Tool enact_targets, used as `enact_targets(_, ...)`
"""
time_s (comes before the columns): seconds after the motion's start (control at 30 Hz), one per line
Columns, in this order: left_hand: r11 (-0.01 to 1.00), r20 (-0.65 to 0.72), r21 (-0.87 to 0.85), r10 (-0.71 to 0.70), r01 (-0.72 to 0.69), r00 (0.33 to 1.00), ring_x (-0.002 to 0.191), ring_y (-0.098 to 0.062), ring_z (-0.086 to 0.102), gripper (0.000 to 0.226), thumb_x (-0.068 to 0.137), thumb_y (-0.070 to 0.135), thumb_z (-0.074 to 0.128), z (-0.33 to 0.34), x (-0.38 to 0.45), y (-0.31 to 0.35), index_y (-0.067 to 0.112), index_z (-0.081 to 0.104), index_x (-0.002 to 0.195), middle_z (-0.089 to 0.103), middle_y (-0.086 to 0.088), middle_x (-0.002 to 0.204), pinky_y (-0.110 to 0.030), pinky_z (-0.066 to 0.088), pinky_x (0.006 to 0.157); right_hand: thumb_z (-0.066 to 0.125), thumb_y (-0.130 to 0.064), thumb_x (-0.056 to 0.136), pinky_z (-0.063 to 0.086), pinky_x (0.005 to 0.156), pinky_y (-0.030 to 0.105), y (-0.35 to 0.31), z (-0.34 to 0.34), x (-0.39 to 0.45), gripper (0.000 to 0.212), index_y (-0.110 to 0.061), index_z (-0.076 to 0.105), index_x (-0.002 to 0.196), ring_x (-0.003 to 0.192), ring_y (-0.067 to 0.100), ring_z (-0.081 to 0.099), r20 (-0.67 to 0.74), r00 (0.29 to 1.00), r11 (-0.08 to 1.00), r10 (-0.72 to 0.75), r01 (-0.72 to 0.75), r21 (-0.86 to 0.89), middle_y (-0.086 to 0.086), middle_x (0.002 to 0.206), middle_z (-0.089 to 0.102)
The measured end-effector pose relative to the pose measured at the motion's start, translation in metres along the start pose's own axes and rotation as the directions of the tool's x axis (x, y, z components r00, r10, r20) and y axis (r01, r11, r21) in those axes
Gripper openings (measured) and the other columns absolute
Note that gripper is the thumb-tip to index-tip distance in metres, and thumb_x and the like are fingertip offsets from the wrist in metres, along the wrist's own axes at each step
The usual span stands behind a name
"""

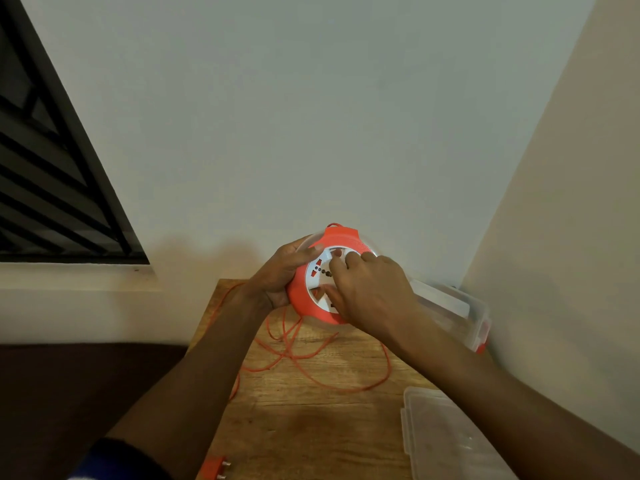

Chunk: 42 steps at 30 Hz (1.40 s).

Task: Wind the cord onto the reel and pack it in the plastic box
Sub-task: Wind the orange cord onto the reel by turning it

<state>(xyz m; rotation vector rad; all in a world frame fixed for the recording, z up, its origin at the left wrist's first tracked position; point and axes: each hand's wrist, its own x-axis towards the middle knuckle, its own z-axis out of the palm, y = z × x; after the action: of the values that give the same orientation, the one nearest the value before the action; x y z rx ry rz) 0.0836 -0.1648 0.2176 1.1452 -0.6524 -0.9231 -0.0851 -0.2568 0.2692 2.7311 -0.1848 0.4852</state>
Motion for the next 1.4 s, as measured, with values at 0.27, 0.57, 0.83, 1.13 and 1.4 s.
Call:
enact_targets(0.27, 1.0, 0.008, 0.006, -0.015, 0.015, 1.0, 0.115, -0.039, 0.069, 0.046, 0.098, 0.029, 0.063, -0.002, -0.004, 0.001, 0.019, 0.059, 0.143, 0.068, -0.019, 0.135, -0.056, 0.058, 0.096, 0.059, -0.016, 0.087, 0.049, 0.08, 0.044, 0.009, -0.002, -0.008, 0.046, -0.033, 0.053, 0.13, 0.11, 0.035, 0.046, 0.044, 0.968, 0.967, -0.249, 0.246, 0.066, 0.019, 0.137, 0.042)
enact_targets(0.57, 0.999, 0.033, 0.005, -0.033, 0.033, 0.999, 0.117, -0.038, 0.068, 0.045, 0.1, 0.024, 0.061, -0.001, -0.006, 0.001, 0.018, 0.057, 0.145, 0.064, -0.022, 0.139, -0.055, 0.056, 0.097, 0.062, -0.03, 0.09, 0.041, 0.091, 0.047, 0.005, -0.011, -0.001, 0.048, -0.038, 0.049, 0.135, 0.119, 0.038, 0.04, 0.091, 0.962, 0.966, -0.259, 0.26, -0.005, 0.016, 0.129, 0.051)
enact_targets(0.83, 0.998, 0.0, 0.041, -0.049, 0.049, 0.999, 0.119, -0.043, 0.064, 0.058, 0.095, 0.023, 0.062, -0.001, -0.007, 0.002, 0.014, 0.049, 0.151, 0.062, -0.024, 0.141, -0.058, 0.051, 0.102, 0.068, -0.042, 0.083, 0.045, 0.081, 0.041, 0.01, -0.008, 0.005, 0.06, -0.034, 0.044, 0.137, 0.096, 0.033, 0.061, 0.114, 0.964, 0.966, -0.239, 0.248, -0.072, 0.011, 0.105, 0.069)
enact_targets(1.13, 0.994, -0.086, 0.11, -0.003, 0.013, 0.996, 0.131, -0.046, 0.059, 0.052, 0.104, 0.023, 0.059, 0.005, 0.0, 0.002, 0.015, 0.045, 0.154, 0.058, -0.019, 0.148, -0.065, 0.043, 0.112, 0.054, -0.047, 0.087, 0.047, 0.054, 0.034, -0.007, 0.003, -0.001, 0.056, -0.004, 0.056, 0.123, 0.05, 0.03, 0.063, 0.013, 0.996, 0.996, 0.092, -0.092, 0.009, 0.01, 0.065, 0.069)
enact_targets(1.4, 0.997, -0.063, 0.083, -0.004, 0.009, 0.998, 0.119, -0.041, 0.068, 0.051, 0.099, 0.028, 0.063, 0.001, 0.001, 0.007, 0.019, 0.053, 0.148, 0.068, -0.018, 0.136, -0.055, 0.058, 0.097, 0.07, -0.024, 0.079, 0.049, 0.059, 0.037, 0.008, 0.013, -0.011, 0.039, -0.016, 0.056, 0.115, 0.076, 0.031, 0.061, -0.073, 0.991, 0.993, -0.109, 0.112, 0.041, 0.016, 0.093, 0.067)
